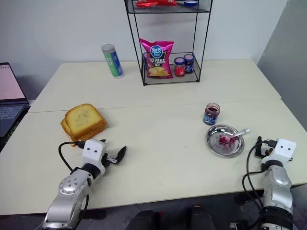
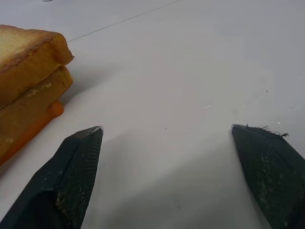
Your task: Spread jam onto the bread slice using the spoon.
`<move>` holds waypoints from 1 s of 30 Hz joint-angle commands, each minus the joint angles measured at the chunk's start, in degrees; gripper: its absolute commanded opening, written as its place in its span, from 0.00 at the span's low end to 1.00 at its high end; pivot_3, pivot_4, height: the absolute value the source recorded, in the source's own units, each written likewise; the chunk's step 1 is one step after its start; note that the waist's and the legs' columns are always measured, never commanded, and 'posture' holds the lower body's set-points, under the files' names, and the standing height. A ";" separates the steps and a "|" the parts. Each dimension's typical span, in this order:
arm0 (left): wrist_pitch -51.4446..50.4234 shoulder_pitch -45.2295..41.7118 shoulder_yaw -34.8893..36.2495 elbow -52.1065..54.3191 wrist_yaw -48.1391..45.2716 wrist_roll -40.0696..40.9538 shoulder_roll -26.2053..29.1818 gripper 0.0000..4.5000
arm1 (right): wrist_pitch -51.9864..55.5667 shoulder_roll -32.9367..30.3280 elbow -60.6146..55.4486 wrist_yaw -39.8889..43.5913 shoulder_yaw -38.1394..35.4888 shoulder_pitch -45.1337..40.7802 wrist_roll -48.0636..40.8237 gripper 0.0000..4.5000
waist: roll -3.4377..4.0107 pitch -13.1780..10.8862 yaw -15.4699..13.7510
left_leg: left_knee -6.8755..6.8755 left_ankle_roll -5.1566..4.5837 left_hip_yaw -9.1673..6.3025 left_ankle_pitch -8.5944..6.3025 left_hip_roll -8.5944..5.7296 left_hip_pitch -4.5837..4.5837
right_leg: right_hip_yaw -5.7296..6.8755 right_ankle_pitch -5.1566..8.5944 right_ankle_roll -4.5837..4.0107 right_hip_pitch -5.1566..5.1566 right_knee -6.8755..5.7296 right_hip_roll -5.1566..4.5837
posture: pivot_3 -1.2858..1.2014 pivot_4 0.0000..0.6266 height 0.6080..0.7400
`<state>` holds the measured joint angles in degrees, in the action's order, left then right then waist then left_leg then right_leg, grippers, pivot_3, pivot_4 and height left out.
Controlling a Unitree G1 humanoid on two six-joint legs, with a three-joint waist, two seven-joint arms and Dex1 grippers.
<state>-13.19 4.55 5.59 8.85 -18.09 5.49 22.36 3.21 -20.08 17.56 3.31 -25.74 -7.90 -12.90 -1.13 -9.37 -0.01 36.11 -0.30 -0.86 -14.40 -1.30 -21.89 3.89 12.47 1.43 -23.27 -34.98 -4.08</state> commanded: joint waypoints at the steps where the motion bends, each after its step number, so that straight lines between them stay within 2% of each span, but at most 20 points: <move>1: -1.82 1.98 -0.24 -1.52 -0.41 -0.69 0.35 1.00 | 0.93 0.56 0.83 -0.85 -0.14 0.30 -0.15 0.99 | 0.00 0.00 0.01 | 0.00 0.00 0.01 0.00 0.00 0.00 | 0.00 0.00 0.00 0.00 0.00 0.00 | 0.52 0.24 1.00; 15: -1.41 2.42 -0.37 0.48 -3.51 1.66 0.26 1.00 | -0.75 1.63 0.81 -2.34 -0.66 1.08 -0.35 0.99 | -0.03 0.00 0.01 | 0.00 -0.04 0.03 -0.03 0.00 0.00 | -0.01 0.00 0.01 0.00 0.02 0.00 | 0.52 0.24 1.00; 30: -3.16 -0.32 -1.95 4.99 -9.69 2.25 4.50 1.00 | -3.22 2.92 -4.42 -7.19 0.05 2.22 2.59 0.99 | 0.06 -0.13 -0.21 | -0.02 -0.05 0.03 -0.10 0.00 -0.20 | 0.04 -0.05 0.09 -0.20 0.01 0.02 | 0.52 0.24 1.00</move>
<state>-16.05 4.45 4.13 12.60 -27.12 7.58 26.37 -0.45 -17.41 14.81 -3.39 -25.66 -6.14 -10.31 -1.06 -9.50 -0.22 36.09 -0.35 -0.83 -14.50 -1.30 -22.12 3.92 12.40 1.54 -23.51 -34.98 -4.05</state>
